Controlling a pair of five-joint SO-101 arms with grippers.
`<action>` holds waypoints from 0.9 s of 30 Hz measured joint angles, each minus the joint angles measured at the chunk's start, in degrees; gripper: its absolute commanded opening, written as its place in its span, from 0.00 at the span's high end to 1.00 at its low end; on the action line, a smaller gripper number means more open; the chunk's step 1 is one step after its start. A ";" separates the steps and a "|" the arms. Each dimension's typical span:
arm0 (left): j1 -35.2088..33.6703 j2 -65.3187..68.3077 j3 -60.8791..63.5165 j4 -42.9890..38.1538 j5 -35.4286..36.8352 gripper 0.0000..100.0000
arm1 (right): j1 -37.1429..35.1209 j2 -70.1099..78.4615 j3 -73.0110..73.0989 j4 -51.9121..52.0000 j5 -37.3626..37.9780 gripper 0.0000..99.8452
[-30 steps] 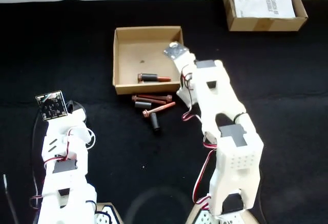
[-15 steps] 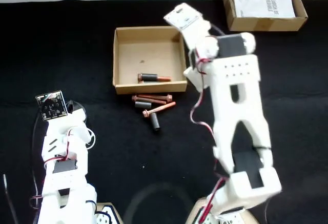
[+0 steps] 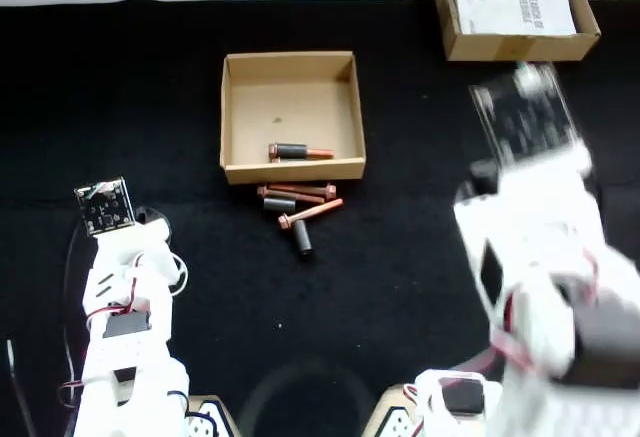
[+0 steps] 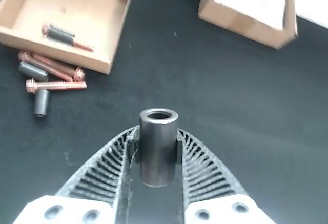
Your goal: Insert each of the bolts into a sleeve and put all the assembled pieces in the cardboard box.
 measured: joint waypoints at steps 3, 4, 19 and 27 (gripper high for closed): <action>0.00 0.00 -0.97 4.31 0.00 0.99 | 1.41 -11.25 10.81 0.00 0.00 0.99; 0.00 0.00 -2.29 6.86 0.00 0.99 | 1.76 -14.68 14.51 0.00 -0.09 0.99; 23.82 0.88 -70.86 80.70 9.49 0.96 | 3.08 -53.27 57.41 -7.30 -0.35 0.99; 32.09 18.73 -77.98 83.43 25.14 0.95 | 17.05 -55.82 71.38 -22.33 -0.35 0.99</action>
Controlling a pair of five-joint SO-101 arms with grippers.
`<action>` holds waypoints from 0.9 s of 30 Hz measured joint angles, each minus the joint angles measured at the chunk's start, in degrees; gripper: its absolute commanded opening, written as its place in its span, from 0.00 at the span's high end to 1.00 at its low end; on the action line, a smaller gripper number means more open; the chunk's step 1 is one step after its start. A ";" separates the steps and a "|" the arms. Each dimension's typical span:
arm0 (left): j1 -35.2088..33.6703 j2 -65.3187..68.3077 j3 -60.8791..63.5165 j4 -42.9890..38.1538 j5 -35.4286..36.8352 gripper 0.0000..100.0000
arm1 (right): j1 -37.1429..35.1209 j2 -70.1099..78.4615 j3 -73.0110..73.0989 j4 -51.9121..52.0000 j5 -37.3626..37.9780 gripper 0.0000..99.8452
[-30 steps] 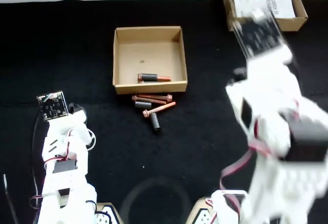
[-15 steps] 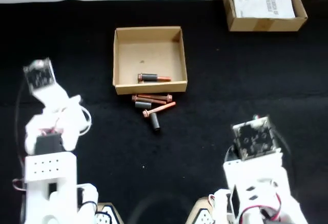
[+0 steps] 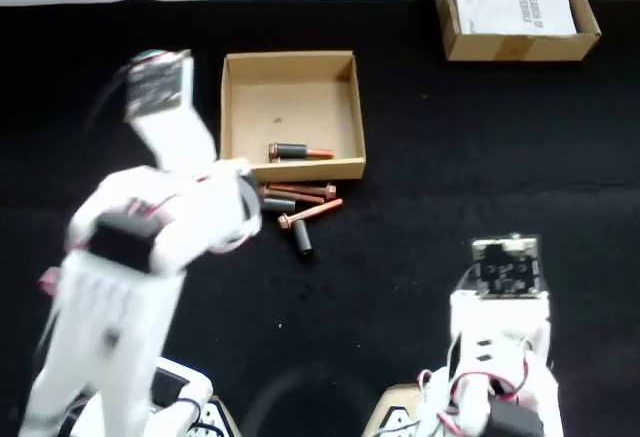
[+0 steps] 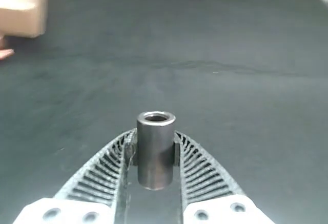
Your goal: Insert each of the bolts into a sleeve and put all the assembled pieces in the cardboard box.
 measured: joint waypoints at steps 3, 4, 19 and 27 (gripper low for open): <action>0.88 8.44 -3.60 0.00 3.43 0.95 | 5.80 0.09 5.19 -6.59 0.00 0.99; 1.14 11.16 -5.27 0.00 4.13 0.95 | 7.56 0.09 6.86 -8.44 0.00 0.99; 5.71 51.78 -27.43 0.00 13.01 0.95 | 25.58 0.26 21.36 -22.59 0.00 0.99; 2.46 68.57 -32.35 0.00 15.74 0.95 | 26.29 0.26 21.36 -23.12 0.00 0.99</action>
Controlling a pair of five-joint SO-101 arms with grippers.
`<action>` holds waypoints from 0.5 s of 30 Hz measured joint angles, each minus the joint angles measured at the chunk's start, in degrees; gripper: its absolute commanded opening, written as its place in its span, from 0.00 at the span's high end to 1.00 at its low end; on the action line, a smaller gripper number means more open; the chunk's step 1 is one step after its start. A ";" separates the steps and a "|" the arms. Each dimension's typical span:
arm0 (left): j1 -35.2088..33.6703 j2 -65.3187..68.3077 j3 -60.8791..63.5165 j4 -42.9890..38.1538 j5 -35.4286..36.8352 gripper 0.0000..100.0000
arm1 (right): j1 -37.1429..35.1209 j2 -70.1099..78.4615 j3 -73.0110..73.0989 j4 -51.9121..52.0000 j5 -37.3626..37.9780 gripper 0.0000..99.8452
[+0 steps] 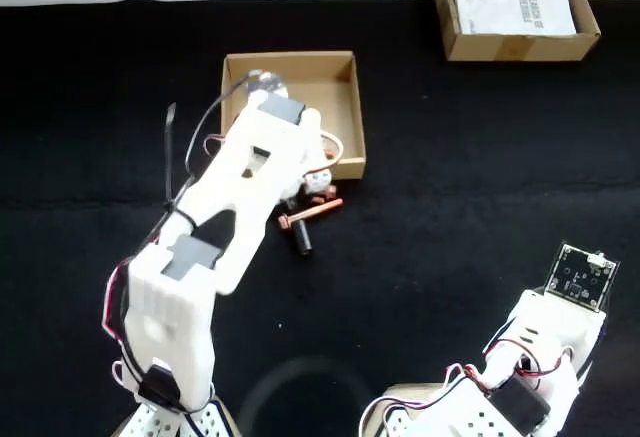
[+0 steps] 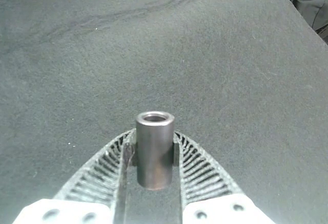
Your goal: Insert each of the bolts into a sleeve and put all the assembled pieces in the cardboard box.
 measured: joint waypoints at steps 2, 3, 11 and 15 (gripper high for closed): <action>-0.44 2.64 -1.05 0.00 0.00 0.95 | -0.09 0.00 0.00 0.00 0.00 0.99; -0.44 3.69 -1.93 0.53 0.00 0.95 | -0.35 0.00 0.00 0.00 0.00 0.99; -0.53 9.23 -9.41 5.19 0.00 0.95 | -3.78 0.00 0.09 0.00 0.00 0.99; -0.53 9.76 -12.04 7.56 0.00 0.95 | -4.31 0.00 0.09 0.00 0.00 0.99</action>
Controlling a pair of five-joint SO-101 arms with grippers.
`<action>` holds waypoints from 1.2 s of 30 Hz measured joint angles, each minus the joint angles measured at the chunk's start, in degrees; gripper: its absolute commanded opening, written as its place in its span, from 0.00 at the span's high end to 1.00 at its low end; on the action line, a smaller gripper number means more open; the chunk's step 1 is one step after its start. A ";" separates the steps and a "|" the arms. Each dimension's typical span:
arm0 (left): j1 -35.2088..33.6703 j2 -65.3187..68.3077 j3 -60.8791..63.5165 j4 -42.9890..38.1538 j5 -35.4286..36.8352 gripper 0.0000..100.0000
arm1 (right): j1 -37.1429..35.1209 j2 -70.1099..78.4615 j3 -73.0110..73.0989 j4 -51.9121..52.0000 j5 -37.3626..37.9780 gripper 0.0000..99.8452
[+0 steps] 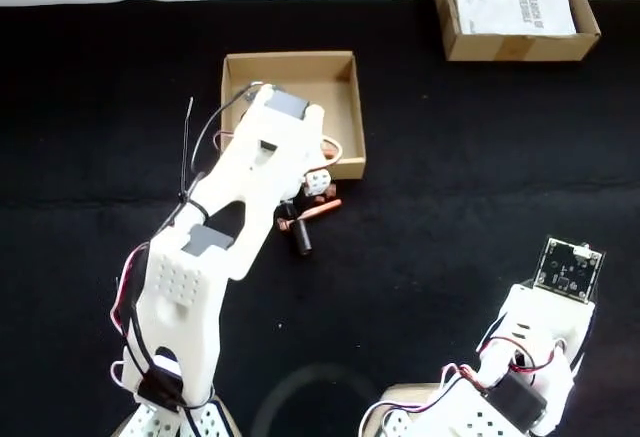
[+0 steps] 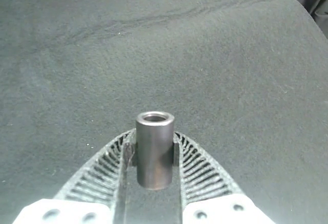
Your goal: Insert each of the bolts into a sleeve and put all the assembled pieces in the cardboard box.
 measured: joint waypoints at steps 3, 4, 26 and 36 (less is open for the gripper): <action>0.09 0.09 -2.64 2.90 0.00 0.95 | -0.35 0.00 0.00 0.00 0.00 0.99; 0.53 0.00 -3.25 3.87 0.00 0.95 | -0.35 0.00 0.00 0.00 0.00 0.99; 0.97 -5.54 13.45 -1.23 0.00 0.96 | -0.35 0.00 0.00 0.00 0.00 0.99; -2.90 7.12 -0.09 -3.78 -0.09 0.96 | -0.35 0.00 0.00 0.00 0.00 0.99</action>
